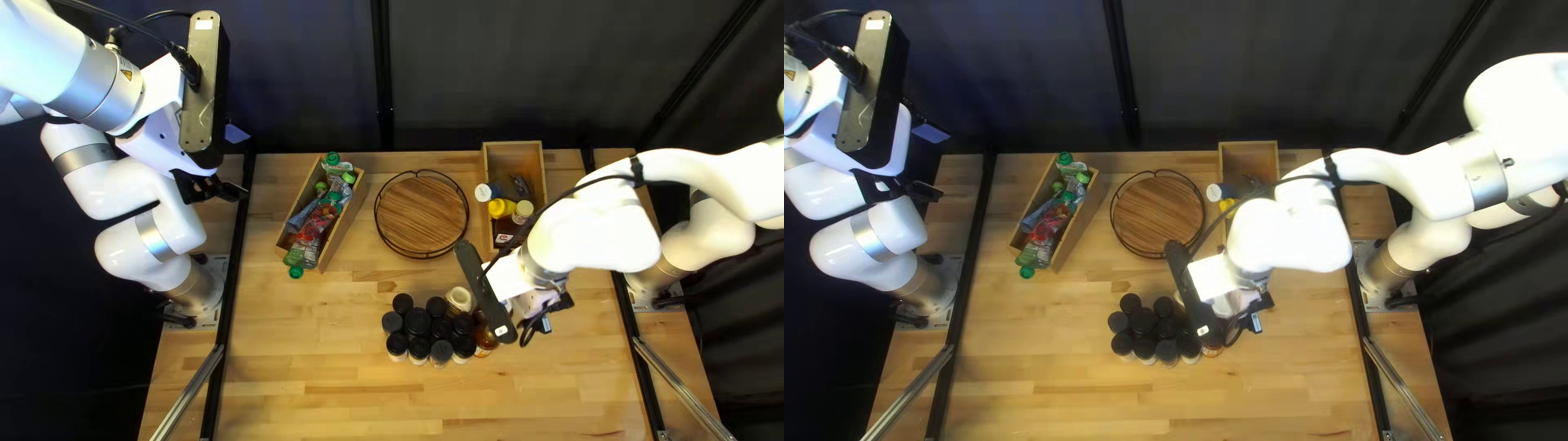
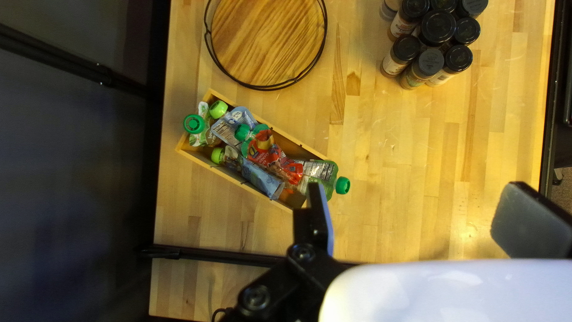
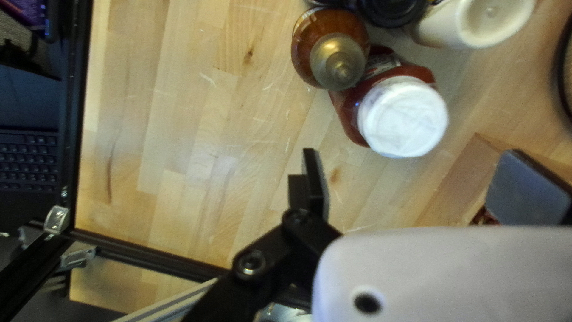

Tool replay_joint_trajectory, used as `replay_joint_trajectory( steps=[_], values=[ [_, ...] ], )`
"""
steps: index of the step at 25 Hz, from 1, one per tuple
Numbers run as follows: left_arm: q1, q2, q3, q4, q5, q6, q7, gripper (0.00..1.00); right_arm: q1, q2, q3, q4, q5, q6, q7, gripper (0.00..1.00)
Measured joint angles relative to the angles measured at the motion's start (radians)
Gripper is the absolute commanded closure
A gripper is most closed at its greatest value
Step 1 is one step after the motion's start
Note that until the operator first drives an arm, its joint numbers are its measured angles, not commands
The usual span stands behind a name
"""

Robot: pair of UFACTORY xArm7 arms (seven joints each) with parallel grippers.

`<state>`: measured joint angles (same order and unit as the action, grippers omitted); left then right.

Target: Separate condiments, baby food and spices and place it in 3 different racks/containers

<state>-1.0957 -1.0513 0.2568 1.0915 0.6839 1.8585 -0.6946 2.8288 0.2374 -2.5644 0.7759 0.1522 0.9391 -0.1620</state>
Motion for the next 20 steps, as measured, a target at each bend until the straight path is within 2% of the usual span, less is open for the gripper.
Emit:
replay_joint_trajectory(
  steps=[9,10,11,12,20],
  values=[
    [0.000,0.000,0.000,0.000,0.000,0.000,0.000,0.00,-0.014,-0.055,0.013,-0.062,-0.043,-0.132,0.021,0.00],
    [0.000,0.000,0.000,0.000,0.000,0.000,0.000,0.00,-0.015,-0.062,0.014,-0.065,-0.046,-0.142,0.020,0.24],
    [0.000,0.000,0.000,0.000,0.000,0.000,0.000,0.00,-0.017,-0.071,0.014,-0.066,-0.051,-0.152,0.019,0.97],
    [0.000,0.000,0.000,0.000,0.000,0.000,0.000,0.00,-0.018,-0.079,0.015,-0.066,-0.055,-0.159,0.017,1.00],
    [0.000,0.000,0.000,0.000,0.000,0.000,0.000,0.00,-0.014,-0.060,0.011,-0.070,-0.049,-0.146,-0.004,1.00]
  ],
)
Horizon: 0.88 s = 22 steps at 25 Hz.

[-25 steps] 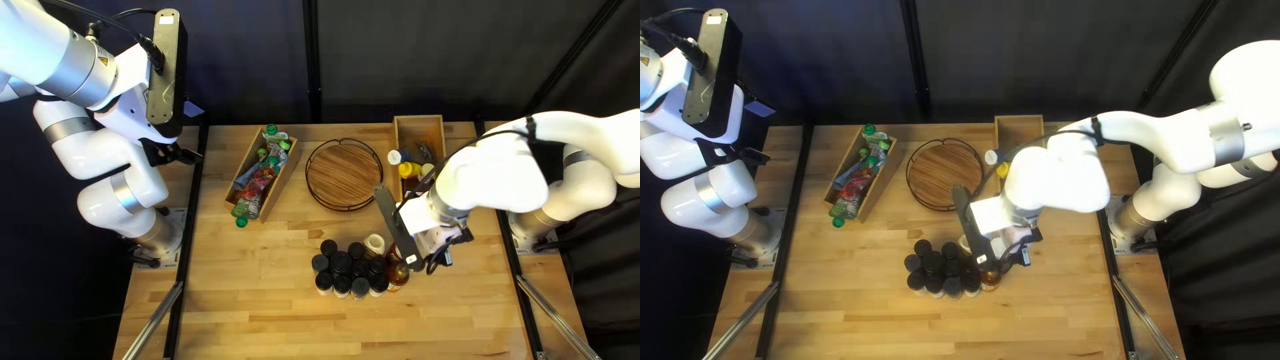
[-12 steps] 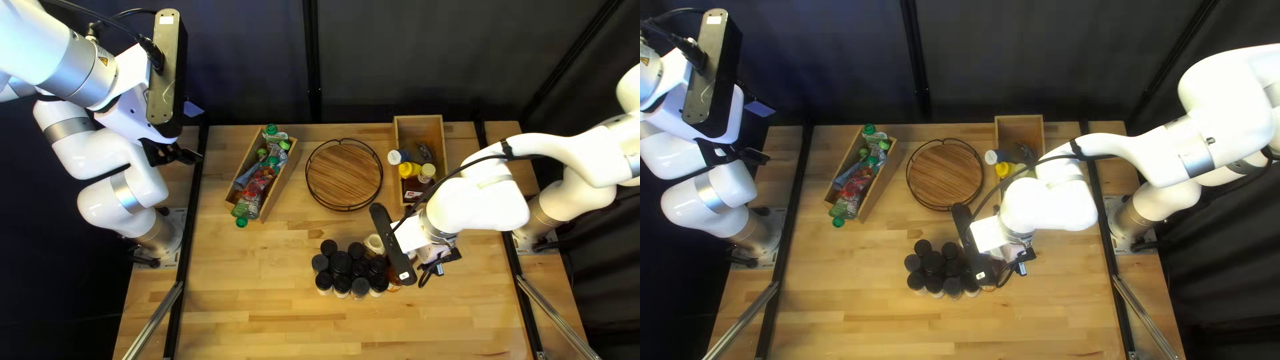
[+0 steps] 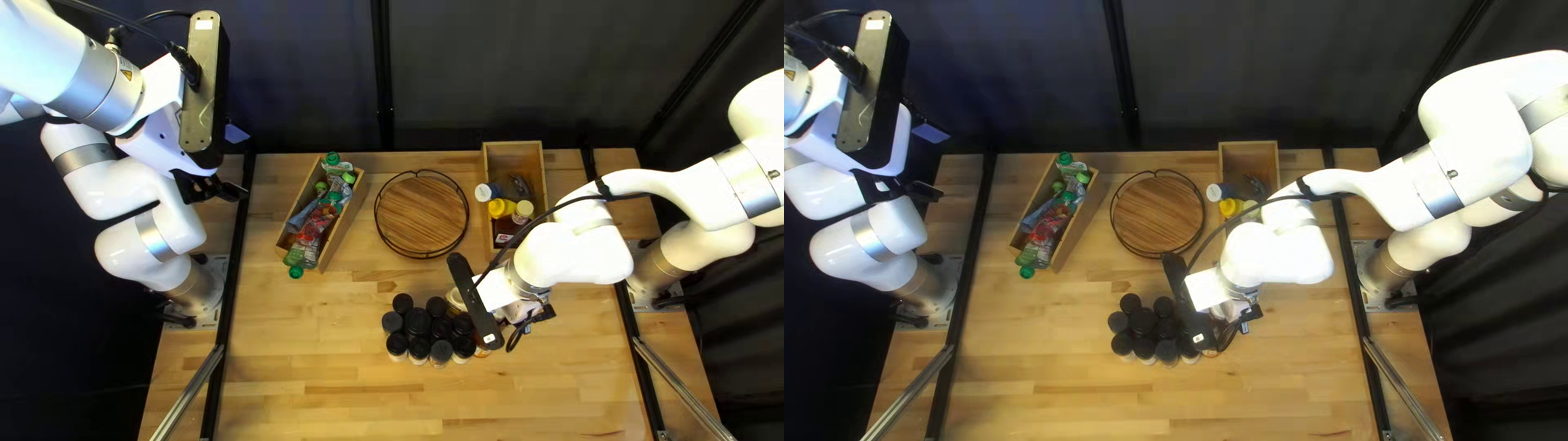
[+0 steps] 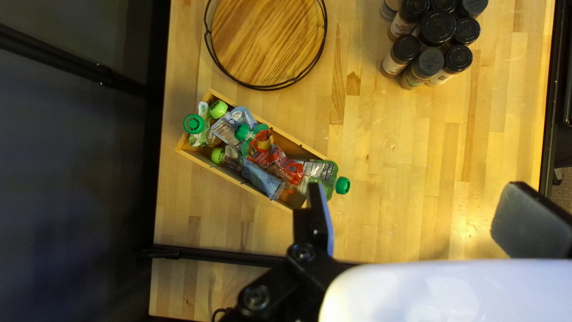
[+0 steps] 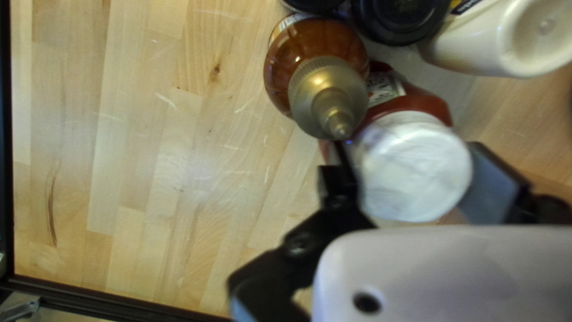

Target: Separate condiments, baby food and spices and place it in 3 different racks/containers

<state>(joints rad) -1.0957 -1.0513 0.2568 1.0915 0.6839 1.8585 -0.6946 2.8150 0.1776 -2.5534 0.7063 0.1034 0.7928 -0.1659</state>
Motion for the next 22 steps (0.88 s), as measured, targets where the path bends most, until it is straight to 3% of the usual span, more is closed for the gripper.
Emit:
replay_joint_trajectory(
  steps=[8,16,22],
  values=[
    [0.000,0.000,0.000,0.000,0.000,0.000,0.000,0.00,0.016,0.200,-0.065,0.023,0.054,0.211,-0.034,1.00],
    [0.000,0.000,0.000,0.000,0.000,0.000,0.000,0.00,-0.012,0.417,-0.267,0.113,0.056,0.483,-0.137,1.00],
    [0.000,0.000,0.000,0.000,0.000,0.000,0.000,0.00,-0.072,0.472,-0.401,0.227,-0.003,0.625,-0.203,1.00]
  ],
)
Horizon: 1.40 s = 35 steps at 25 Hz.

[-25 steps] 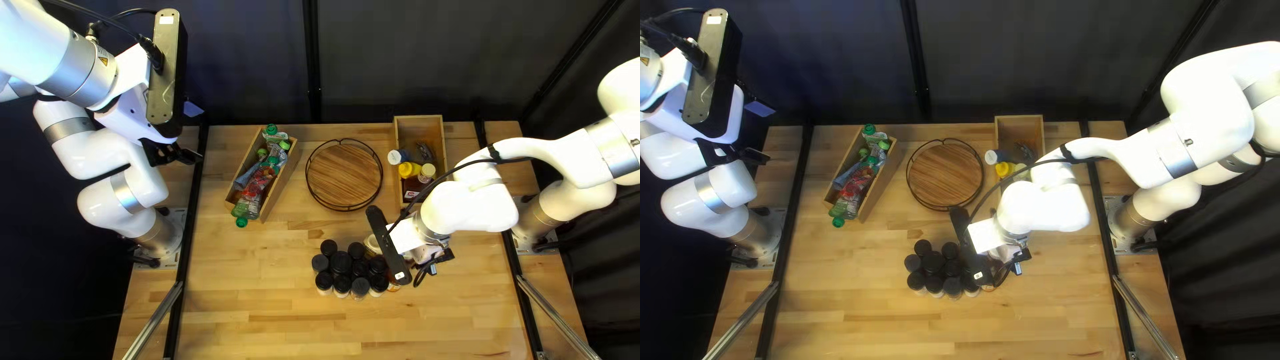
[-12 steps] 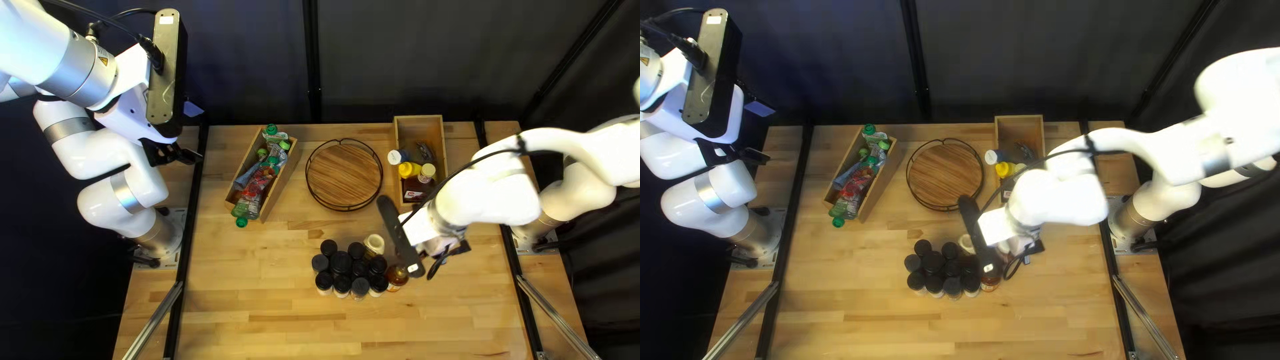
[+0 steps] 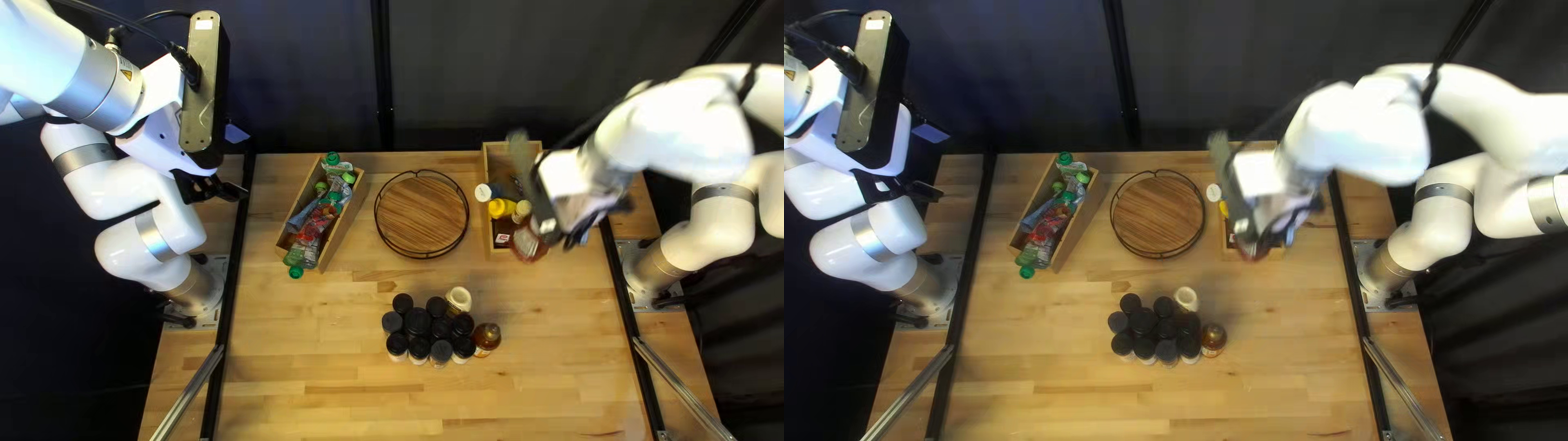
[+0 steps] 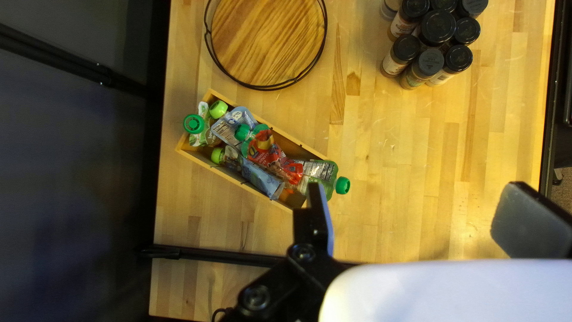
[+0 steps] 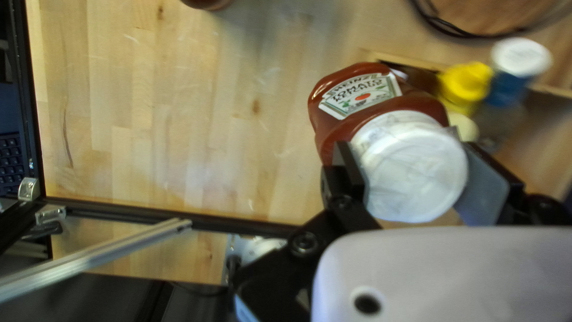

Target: Separate condiments, baby food and spices and place it in 3 different racks/containers

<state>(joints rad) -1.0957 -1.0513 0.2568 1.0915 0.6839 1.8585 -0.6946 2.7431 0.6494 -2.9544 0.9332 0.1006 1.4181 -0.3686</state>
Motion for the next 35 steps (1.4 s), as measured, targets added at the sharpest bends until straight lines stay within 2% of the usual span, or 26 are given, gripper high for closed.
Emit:
replay_joint_trajectory(
  steps=[4,10,35],
  values=[
    [0.000,0.000,0.000,0.000,0.000,0.000,0.000,0.00,-0.045,-0.024,-0.068,0.049,-0.050,0.028,-0.045,1.00],
    [0.000,0.000,0.000,0.000,0.000,0.000,0.000,0.00,-0.098,-0.082,-0.152,0.058,-0.105,-0.002,-0.112,1.00],
    [0.000,0.000,0.000,0.000,0.000,0.000,0.000,0.00,-0.100,-0.084,-0.155,0.058,-0.108,-0.004,-0.115,1.00]
  ],
)
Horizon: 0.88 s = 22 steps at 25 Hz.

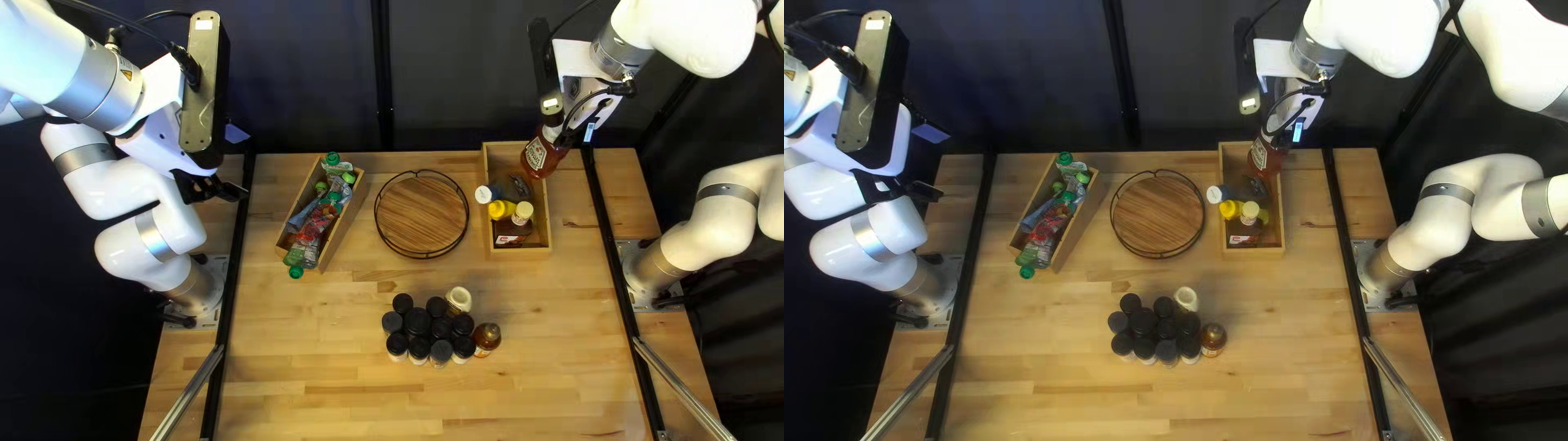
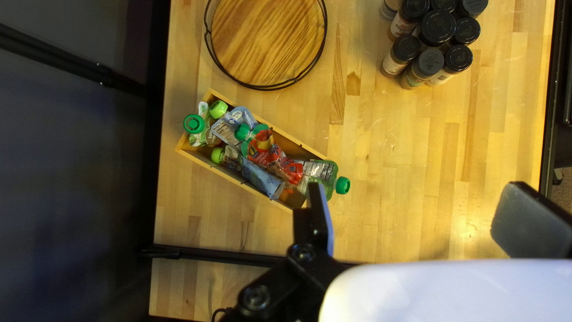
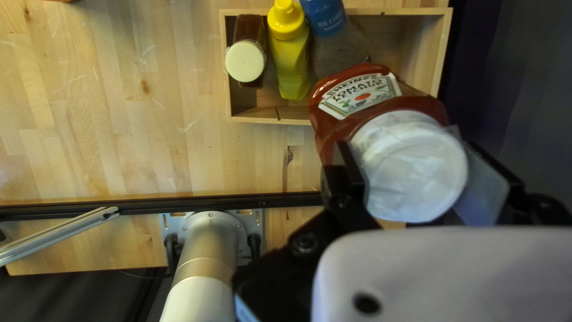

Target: Separate condiments, baby food and spices and place it in 3 different racks/containers

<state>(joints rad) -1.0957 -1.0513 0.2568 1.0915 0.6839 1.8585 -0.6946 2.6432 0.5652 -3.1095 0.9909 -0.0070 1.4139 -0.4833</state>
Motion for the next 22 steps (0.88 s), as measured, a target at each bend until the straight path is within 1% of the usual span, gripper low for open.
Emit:
replay_joint_trajectory(
  steps=[5,6,7,8,11,12,13,16,22],
  values=[
    [0.000,0.000,0.000,0.000,0.000,0.000,0.000,0.00,0.000,0.000,0.001,0.000,0.001,-0.001,-0.001,1.00],
    [0.000,0.000,0.000,0.000,0.000,0.000,0.000,0.00,-0.007,-0.006,0.008,0.004,0.008,-0.004,-0.007,1.00],
    [0.000,0.000,0.000,0.000,0.000,0.000,0.000,0.00,-0.030,-0.018,0.028,0.012,0.025,-0.011,-0.022,1.00],
    [0.000,0.000,0.000,0.000,0.000,0.000,0.000,0.00,-0.074,-0.036,0.058,0.022,0.051,-0.019,-0.042,1.00],
    [0.000,0.000,0.000,0.000,0.000,0.000,0.000,0.00,-0.263,-0.077,0.179,0.046,0.160,-0.040,-0.124,1.00],
    [0.000,0.000,0.000,0.000,0.000,0.000,0.000,0.00,-0.302,-0.084,0.201,0.050,0.183,-0.045,-0.139,1.00],
    [0.000,0.000,0.000,0.000,0.000,0.000,0.000,0.00,-0.316,-0.089,0.204,0.052,0.192,-0.049,-0.149,1.00],
    [0.000,0.000,0.000,0.000,0.000,0.000,0.000,0.00,-0.281,-0.103,0.196,0.058,0.206,-0.060,-0.170,1.00],
    [0.000,0.000,0.000,0.000,0.000,0.000,0.000,0.00,-0.294,-0.135,0.190,0.059,0.192,-0.081,-0.184,1.00]
  ],
)
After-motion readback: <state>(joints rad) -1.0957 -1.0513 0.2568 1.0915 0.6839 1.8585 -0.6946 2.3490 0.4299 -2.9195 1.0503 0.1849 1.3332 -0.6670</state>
